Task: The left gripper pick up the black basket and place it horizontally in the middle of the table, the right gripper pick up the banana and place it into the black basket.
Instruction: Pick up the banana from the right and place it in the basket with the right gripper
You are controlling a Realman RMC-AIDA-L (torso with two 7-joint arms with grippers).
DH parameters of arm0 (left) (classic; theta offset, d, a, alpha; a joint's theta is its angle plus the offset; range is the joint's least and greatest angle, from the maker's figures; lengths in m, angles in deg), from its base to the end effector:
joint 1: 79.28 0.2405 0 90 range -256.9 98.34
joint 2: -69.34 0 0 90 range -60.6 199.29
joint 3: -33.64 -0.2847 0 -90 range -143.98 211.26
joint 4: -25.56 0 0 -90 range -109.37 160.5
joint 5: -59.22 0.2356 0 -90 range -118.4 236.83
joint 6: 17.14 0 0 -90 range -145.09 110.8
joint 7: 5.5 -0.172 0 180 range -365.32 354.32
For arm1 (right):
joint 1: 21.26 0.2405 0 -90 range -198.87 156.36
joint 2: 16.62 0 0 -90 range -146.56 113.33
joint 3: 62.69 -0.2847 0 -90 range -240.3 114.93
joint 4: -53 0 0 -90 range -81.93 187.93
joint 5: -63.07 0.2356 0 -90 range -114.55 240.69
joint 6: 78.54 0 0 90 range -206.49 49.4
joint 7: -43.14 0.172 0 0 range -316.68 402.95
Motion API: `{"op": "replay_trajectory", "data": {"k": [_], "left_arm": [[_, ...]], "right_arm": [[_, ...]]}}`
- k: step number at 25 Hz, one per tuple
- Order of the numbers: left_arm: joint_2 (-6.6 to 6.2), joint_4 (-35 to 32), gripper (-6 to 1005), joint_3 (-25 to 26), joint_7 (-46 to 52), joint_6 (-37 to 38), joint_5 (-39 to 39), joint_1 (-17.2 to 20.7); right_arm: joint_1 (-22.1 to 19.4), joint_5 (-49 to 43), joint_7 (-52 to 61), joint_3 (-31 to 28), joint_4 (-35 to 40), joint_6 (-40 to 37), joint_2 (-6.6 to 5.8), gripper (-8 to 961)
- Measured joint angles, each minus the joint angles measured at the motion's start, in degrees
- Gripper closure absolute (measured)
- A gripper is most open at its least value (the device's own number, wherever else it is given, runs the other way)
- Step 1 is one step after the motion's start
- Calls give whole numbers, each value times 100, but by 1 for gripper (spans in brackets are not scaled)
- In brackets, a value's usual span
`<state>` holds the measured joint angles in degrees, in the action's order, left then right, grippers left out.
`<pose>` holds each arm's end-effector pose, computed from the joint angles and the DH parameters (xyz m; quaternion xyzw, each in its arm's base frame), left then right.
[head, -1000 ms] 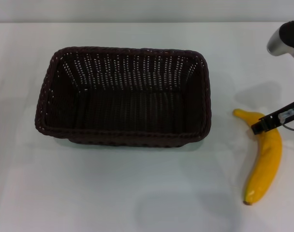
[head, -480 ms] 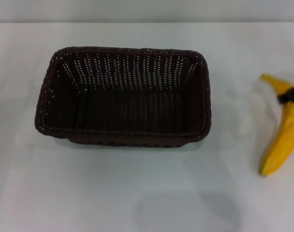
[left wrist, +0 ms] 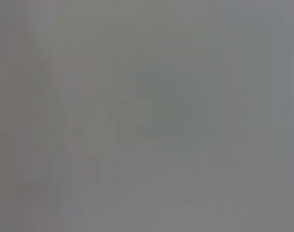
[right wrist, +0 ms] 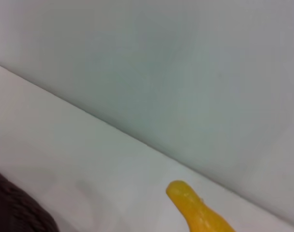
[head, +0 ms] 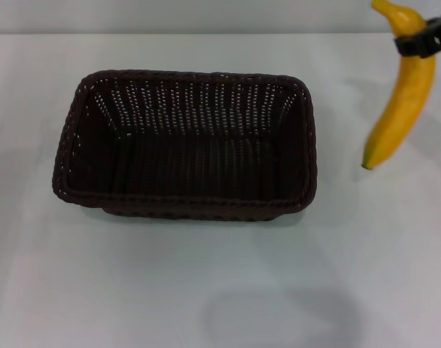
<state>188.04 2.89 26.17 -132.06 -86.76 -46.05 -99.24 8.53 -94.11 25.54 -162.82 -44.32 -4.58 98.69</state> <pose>-0.4460 0.3472 0.0961 -0.5777 -0.3387 -0.3927 0.6303 0.1574 0.4436 0.0603 -0.8520 0.2992 -0.0430 0.4275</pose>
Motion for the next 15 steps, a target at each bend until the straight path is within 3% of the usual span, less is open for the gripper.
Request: {"op": "replay_trajectory", "data": {"k": [6, 8, 11, 15], "left_arm": [[4, 0, 285, 0, 0, -67, -214, 119], [4, 0, 285, 0, 0, -82, -230, 128], [5, 0, 285, -1, 0, -85, -231, 97], [11, 50, 285, -40, 0, -84, -232, 14]], "right_arm": [[-34, 636, -316, -56, -609, -342, -13, 487], [27, 1567, -928, -246, -914, -549, -18, 487], [87, 2310, -1555, -246, -836, -801, -14, 486], [121, 3099, -2497, 122, -197, -1384, -1, 486]]}}
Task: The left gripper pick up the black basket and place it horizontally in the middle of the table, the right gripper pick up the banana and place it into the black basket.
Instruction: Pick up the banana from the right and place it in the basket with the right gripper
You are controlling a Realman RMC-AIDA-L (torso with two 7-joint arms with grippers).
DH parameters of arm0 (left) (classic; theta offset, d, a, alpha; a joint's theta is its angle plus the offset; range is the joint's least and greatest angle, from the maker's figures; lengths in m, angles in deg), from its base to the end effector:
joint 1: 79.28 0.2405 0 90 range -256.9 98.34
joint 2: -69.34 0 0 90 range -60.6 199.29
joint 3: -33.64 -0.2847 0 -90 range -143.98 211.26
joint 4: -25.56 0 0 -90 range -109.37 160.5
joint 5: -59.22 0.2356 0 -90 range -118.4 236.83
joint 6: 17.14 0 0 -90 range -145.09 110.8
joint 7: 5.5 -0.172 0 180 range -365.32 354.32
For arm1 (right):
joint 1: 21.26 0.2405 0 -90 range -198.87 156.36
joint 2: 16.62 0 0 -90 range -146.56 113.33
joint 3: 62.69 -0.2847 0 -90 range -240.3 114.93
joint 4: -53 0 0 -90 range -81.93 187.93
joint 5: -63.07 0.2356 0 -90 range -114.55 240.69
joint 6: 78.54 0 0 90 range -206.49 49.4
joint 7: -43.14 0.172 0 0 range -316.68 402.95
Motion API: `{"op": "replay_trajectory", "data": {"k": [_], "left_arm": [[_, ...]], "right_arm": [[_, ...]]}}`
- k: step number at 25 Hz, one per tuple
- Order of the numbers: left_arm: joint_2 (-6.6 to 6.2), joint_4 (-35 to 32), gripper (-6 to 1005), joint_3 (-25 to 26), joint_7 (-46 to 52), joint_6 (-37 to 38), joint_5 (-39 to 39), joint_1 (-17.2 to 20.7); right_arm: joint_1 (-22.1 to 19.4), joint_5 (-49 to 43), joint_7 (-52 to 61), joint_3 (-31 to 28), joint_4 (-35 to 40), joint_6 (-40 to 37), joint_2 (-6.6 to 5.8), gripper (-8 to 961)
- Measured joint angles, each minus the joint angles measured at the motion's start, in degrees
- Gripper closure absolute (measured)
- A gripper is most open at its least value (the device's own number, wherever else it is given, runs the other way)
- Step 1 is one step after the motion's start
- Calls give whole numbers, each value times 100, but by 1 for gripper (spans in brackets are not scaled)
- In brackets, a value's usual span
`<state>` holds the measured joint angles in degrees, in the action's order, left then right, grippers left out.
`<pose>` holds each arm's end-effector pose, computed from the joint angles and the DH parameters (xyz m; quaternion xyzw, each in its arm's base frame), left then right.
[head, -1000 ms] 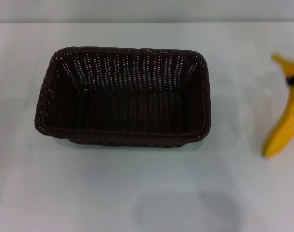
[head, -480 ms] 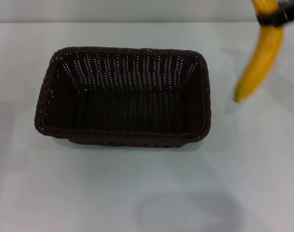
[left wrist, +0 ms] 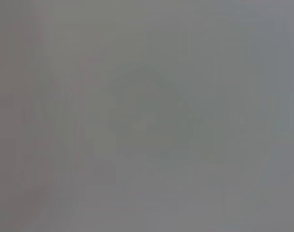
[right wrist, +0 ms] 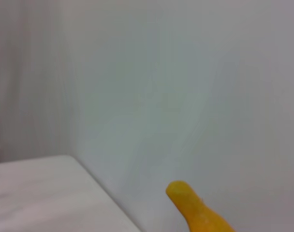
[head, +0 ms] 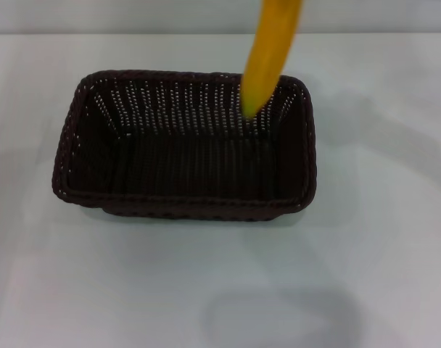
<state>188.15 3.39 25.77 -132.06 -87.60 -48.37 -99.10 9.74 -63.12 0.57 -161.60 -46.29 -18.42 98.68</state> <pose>-0.4445 0.3456 0.0982 -0.5656 -0.3369 -0.4070 0.6332 0.0448 0.4305 0.0427 -0.9257 0.0784 0.1577 0.3347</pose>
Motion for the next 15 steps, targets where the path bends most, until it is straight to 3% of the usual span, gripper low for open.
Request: {"op": "replay_trajectory", "data": {"k": [8, 14, 15], "left_arm": [[2, 71, 285, -4, 0, -5, 0, -21], [-2, 73, 285, -4, 0, -5, 1, -15], [-3, 73, 285, -4, 0, -3, 1, -13]], "right_arm": [[471, 763, -1189, 929, 1751, -616, 11, 487], [348, 1276, -1653, 1033, 1879, -595, 18, 477], [275, 1356, -1673, 969, 1830, -597, 14, 440]]}}
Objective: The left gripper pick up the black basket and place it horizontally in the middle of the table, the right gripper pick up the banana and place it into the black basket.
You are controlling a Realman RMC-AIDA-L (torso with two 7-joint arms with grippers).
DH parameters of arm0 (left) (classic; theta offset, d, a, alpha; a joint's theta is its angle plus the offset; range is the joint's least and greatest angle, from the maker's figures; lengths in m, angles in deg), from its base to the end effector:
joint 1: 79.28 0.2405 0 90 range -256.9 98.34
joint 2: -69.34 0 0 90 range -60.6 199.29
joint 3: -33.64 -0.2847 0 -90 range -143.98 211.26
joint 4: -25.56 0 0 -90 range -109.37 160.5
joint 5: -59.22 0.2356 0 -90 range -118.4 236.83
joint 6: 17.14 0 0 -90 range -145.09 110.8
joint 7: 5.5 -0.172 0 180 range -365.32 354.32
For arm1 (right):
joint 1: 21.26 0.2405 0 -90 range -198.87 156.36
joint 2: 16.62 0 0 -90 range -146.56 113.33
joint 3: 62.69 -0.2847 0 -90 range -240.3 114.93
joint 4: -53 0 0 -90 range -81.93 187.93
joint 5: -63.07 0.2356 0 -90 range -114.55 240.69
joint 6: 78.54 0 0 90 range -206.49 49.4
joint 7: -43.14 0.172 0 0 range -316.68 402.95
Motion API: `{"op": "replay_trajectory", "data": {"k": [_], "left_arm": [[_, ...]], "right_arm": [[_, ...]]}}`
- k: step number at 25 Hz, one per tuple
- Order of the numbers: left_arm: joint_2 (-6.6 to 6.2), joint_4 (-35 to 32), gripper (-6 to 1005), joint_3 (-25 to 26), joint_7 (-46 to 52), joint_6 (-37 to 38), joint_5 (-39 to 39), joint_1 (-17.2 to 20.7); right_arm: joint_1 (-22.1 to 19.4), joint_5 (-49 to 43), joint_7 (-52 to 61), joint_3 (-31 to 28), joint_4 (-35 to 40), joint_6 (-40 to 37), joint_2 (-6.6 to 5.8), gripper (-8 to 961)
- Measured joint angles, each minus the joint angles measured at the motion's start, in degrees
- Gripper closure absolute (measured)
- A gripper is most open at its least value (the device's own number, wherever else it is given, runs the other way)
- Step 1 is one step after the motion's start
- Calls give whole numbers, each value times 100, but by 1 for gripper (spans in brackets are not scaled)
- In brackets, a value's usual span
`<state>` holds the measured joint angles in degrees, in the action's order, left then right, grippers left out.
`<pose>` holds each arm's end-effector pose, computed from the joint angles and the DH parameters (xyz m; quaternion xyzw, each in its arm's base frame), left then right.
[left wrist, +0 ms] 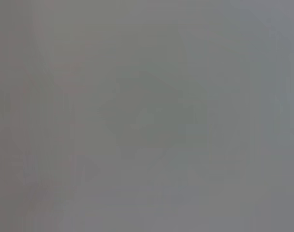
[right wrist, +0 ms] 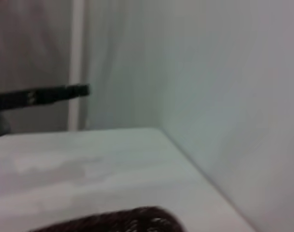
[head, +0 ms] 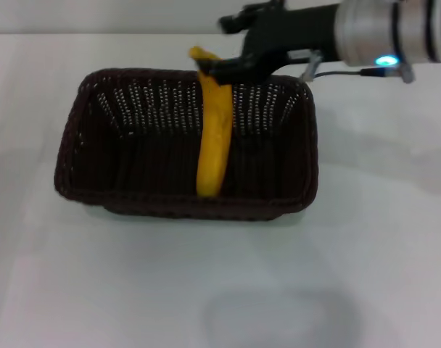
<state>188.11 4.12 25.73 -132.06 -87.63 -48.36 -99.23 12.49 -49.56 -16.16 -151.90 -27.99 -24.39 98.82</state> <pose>-0.4440 0.3464 0.0947 -0.5654 -0.3409 -0.4096 0.6295 0.0667 0.4318 -0.0474 -0.9616 0.0474 0.1454 0.2279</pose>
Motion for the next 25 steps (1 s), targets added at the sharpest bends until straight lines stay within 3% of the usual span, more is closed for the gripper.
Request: {"op": "replay_trajectory", "data": {"k": [5, 9, 12, 16, 18, 25], "left_arm": [[5, 0, 285, 0, 0, -3, 0, 27], [8, 4, 285, 2, 0, -18, 1, 52], [16, 25, 285, 23, 0, -20, 0, 61], [15, 168, 285, 45, -76, -20, -74, 58], [15, 356, 285, 44, -326, -21, -260, 53], [21, 854, 285, 43, -1010, -469, -620, 92]], "right_arm": [[-586, 999, -628, -666, -120, 45, -11, 261], [-1205, 2947, -1925, -1384, 341, 250, -29, 143], [-1449, 4404, -3006, -1950, 1258, 703, -31, 146], [-1404, 6067, -4404, -2869, 3362, 1678, -36, 150], [-1348, 6456, -5041, -3217, 4252, 1879, -35, 152], [-1368, 7229, -7695, -3626, 5842, 1349, -6, 154]]}}
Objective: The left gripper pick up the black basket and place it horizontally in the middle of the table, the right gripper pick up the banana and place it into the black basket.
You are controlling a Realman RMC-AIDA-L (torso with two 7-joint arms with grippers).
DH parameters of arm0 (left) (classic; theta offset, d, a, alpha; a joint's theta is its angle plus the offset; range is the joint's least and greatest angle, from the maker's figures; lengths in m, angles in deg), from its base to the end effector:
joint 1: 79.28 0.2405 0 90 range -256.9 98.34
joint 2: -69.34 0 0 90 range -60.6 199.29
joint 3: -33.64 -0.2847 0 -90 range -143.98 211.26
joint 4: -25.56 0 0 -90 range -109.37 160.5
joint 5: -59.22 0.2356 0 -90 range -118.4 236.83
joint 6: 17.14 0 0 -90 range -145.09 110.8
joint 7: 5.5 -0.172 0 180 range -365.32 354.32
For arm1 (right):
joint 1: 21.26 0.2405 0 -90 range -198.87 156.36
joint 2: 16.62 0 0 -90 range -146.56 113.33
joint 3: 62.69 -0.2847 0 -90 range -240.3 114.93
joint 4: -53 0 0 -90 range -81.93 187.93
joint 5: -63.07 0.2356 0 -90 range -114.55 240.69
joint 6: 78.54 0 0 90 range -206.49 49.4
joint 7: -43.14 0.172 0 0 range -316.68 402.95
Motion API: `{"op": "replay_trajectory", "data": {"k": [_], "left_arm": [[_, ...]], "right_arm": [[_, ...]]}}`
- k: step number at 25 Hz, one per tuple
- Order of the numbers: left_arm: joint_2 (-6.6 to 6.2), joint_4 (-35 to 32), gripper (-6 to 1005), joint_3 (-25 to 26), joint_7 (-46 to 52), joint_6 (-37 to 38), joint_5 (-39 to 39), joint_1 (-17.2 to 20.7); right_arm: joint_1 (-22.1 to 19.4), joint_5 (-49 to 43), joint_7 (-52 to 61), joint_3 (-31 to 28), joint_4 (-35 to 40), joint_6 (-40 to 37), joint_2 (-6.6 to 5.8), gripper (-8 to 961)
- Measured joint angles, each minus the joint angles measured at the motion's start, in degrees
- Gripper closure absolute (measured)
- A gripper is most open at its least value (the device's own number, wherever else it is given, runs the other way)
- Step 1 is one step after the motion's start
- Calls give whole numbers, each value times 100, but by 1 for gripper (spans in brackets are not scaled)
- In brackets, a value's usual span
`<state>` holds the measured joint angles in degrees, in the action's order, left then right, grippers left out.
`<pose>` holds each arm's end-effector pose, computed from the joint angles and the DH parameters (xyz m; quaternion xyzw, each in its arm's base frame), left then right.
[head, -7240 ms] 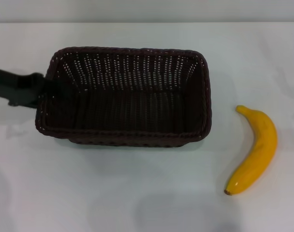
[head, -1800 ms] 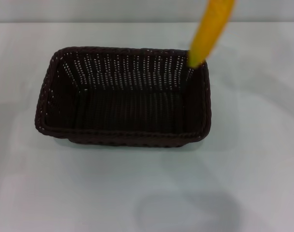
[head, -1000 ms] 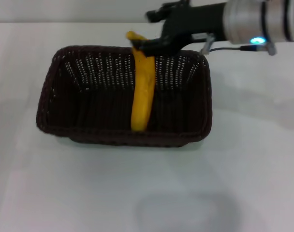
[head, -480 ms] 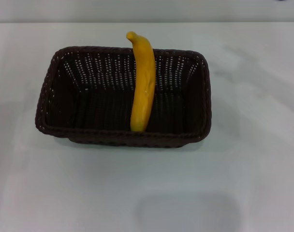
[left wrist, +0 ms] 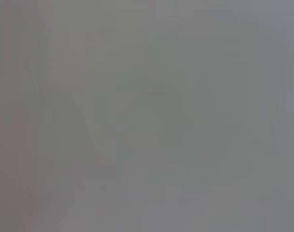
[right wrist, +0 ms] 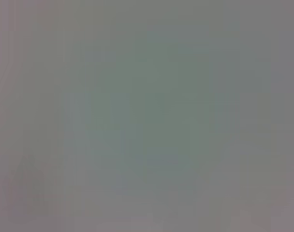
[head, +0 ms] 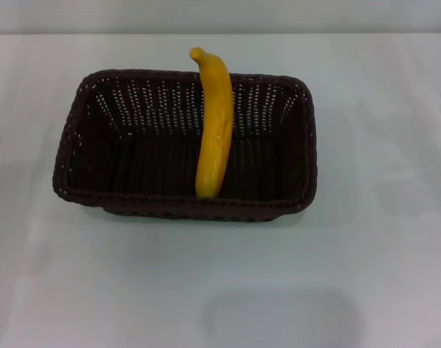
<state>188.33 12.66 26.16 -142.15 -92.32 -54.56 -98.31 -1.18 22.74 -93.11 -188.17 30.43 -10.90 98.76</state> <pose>-0.4428 0.3299 0.0712 -0.5414 -0.3272 -0.4171 0.6526 0.3733 0.3973 0.0628 -0.6873 0.2369 0.3990 0.5589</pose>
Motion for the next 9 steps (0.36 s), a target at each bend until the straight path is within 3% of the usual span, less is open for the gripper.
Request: {"op": "replay_trajectory", "data": {"k": [9], "left_arm": [[-2, 264, 285, -44, -29, -283, 155, 113]], "right_arm": [[17, 130, -599, -12, 297, -488, 5, 154]]}}
